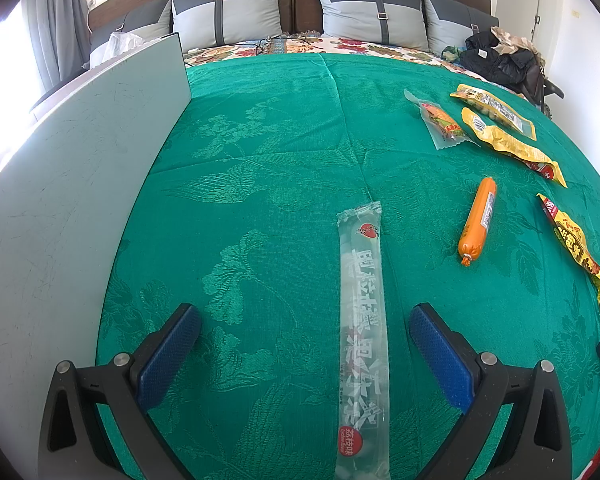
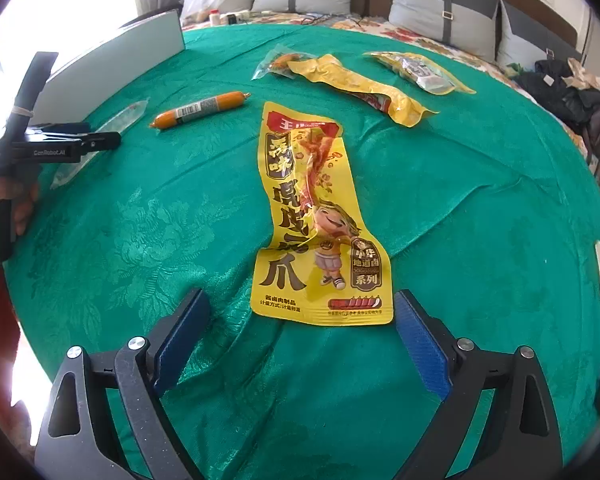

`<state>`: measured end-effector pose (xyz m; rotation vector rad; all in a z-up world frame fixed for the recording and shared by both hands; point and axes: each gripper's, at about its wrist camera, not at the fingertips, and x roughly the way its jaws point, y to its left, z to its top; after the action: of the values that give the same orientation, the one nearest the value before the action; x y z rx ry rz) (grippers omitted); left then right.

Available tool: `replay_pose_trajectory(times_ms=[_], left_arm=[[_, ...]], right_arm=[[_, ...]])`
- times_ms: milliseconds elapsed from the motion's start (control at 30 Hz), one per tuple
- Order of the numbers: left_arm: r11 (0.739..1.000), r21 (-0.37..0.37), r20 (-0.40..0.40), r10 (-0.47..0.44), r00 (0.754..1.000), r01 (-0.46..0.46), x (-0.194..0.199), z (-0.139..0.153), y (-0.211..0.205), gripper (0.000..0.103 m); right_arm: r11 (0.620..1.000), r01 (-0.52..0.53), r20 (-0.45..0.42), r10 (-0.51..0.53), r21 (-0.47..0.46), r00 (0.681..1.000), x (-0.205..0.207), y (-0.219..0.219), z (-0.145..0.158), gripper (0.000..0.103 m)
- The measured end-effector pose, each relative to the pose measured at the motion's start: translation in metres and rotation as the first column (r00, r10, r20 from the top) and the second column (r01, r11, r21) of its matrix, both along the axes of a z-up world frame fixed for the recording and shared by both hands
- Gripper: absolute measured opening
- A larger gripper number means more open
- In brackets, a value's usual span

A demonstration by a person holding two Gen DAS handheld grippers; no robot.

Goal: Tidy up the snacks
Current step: 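Grasp the yellow chicken-feet bag with the right tool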

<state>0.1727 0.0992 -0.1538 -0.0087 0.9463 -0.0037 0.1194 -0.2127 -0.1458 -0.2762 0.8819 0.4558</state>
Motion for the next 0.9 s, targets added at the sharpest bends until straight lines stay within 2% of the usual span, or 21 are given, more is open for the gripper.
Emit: replay_pose_trajectory(times_ms=[433, 533, 600, 667, 800, 867, 900], left_arm=[[1.000, 0.000, 0.000, 0.000, 1.000, 0.000, 0.000, 0.000, 0.000, 0.103], [1.000, -0.003, 0.000, 0.000, 1.000, 0.000, 0.000, 0.000, 0.000, 0.103], [1.000, -0.004, -0.027, -0.013, 1.000, 0.013, 0.003, 0.001, 0.000, 0.103], [0.999, -0.002, -0.089, -0.038, 0.995, 0.038, 0.008, 0.002, 0.000, 0.103], [1.000, -0.002, -0.167, -0.025, 0.986, 0.025, 0.014, 0.003, -0.006, 0.103], [0.998, -0.002, -0.201, -0.062, 0.978, 0.063, 0.014, 0.003, -0.016, 0.102], [0.996, -0.001, -0.199, -0.083, 0.976, 0.085, 0.012, 0.005, -0.020, 0.092]], right_arm=[[1.000, -0.005, 0.023, 0.005, 0.012, 1.000, -0.002, -0.001, -0.001, 0.096], [1.000, -0.021, -0.011, 0.021, -0.003, 1.000, 0.001, -0.001, 0.001, 0.096], [0.998, -0.058, -0.091, 0.055, -0.032, 0.994, 0.005, -0.004, 0.005, 0.094], [0.999, -0.038, -0.150, 0.040, 0.014, 0.988, 0.007, -0.017, 0.012, 0.095], [0.989, 0.100, -0.150, -0.083, 0.107, 0.985, 0.020, -0.032, 0.037, 0.095], [0.993, 0.074, -0.150, -0.059, 0.094, 0.987, 0.032, -0.012, 0.046, 0.095], [0.998, 0.045, -0.134, -0.038, 0.052, 0.990, 0.039, 0.002, 0.047, 0.095]])
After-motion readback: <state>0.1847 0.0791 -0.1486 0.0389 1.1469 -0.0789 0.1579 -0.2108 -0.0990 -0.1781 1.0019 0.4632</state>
